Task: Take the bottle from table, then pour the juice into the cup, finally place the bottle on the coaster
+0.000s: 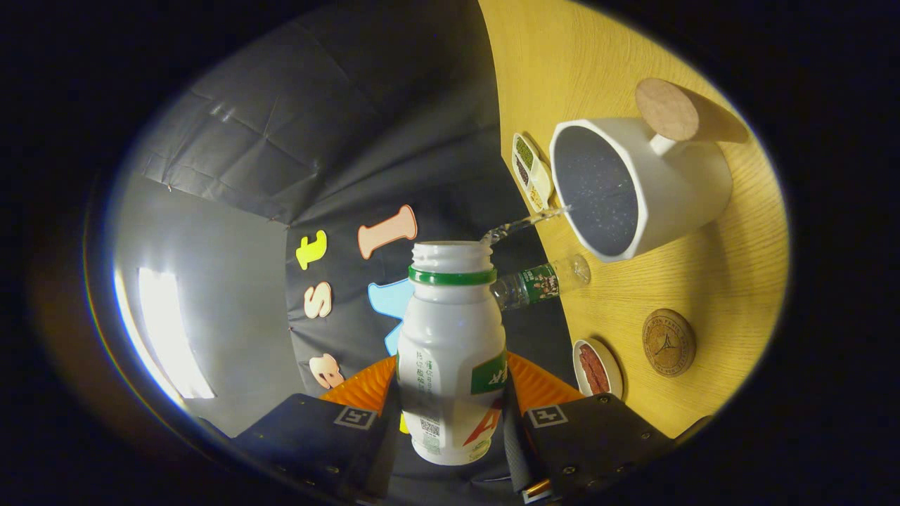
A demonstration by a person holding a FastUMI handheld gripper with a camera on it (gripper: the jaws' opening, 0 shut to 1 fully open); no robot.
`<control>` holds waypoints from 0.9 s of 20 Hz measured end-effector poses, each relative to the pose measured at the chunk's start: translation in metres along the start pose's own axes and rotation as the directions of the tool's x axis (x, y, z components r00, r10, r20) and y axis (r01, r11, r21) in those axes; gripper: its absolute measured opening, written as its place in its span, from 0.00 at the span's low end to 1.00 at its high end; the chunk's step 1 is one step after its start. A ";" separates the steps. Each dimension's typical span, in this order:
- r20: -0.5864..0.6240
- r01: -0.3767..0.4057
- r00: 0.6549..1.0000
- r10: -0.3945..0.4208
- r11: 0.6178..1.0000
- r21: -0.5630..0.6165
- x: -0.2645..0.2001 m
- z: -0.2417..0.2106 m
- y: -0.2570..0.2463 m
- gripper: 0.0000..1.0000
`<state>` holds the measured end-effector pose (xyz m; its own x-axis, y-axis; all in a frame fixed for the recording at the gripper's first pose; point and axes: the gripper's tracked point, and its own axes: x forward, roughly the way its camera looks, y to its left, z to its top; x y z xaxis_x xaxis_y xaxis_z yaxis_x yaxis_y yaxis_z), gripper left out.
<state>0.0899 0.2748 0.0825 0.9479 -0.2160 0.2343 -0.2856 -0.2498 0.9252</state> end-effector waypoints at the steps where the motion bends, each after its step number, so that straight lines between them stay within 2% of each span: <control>1: 0.002 -0.001 1.000 0.001 1.000 0.006 0.000 0.001 0.000 0.63; 18: 0.035 -0.017 0.999 0.013 0.994 0.109 0.002 0.008 -0.001 0.63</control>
<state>0.0911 0.2673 0.0794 0.9384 -0.2525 0.2358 -0.3154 -0.3477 0.8829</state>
